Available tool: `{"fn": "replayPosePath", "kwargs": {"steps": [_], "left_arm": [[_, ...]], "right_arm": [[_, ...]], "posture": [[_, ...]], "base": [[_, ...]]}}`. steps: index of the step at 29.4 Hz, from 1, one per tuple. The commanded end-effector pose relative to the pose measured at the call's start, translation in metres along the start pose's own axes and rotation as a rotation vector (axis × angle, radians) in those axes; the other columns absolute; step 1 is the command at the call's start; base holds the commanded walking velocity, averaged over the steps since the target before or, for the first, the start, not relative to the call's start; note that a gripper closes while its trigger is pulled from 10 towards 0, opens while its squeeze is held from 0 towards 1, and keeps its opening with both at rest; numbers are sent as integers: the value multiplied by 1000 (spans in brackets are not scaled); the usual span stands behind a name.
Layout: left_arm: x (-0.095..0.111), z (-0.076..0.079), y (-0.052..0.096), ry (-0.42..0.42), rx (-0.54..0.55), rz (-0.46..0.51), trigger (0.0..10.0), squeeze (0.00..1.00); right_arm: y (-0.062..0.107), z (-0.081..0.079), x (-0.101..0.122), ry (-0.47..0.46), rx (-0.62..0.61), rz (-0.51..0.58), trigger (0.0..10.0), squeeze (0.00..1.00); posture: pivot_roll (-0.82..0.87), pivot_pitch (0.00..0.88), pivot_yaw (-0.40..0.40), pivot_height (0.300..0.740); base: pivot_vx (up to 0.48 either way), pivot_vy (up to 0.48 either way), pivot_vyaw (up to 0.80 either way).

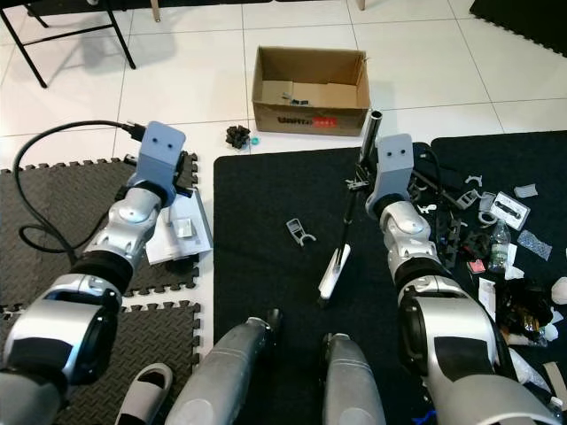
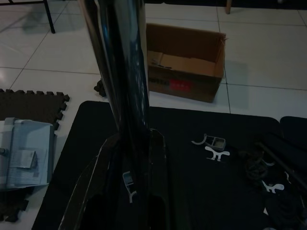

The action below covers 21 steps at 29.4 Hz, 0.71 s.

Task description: Sweep floor

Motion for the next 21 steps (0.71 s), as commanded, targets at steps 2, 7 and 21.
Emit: {"fn": "replayPosePath", "kwargs": {"steps": [2, 7, 21], "left_arm": [[2, 23, 1, 115, -65, 26, 10000, 0], [10, 25, -1, 185, -69, 48, 10000, 0], [20, 31, 2, 116, -107, 83, 10000, 0]], "right_arm": [[1, 2, 1, -7, -8, 17, 10000, 0], [1, 3, 3, -7, -9, 21, 10000, 0], [7, 26, 12, 16, 4, 52, 10000, 0]], "posture": [[61, 269, 24, 740], [58, 263, 24, 740], [51, 259, 28, 740]], "base": [[0, 0, 0], [0, 0, 0], [0, 0, 0]]}}
Point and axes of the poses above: a point about 5 cm out from each wrist's last joint towards the gripper, its own y axis pointing back from the gripper into the wrist, its own x axis along the axis of the wrist's last joint, z = x × y, the point moved 2 cm from there along -y, pointing out of the wrist towards the gripper, and after that the axes turned 2 degrees about y, right-handed, at the moved point
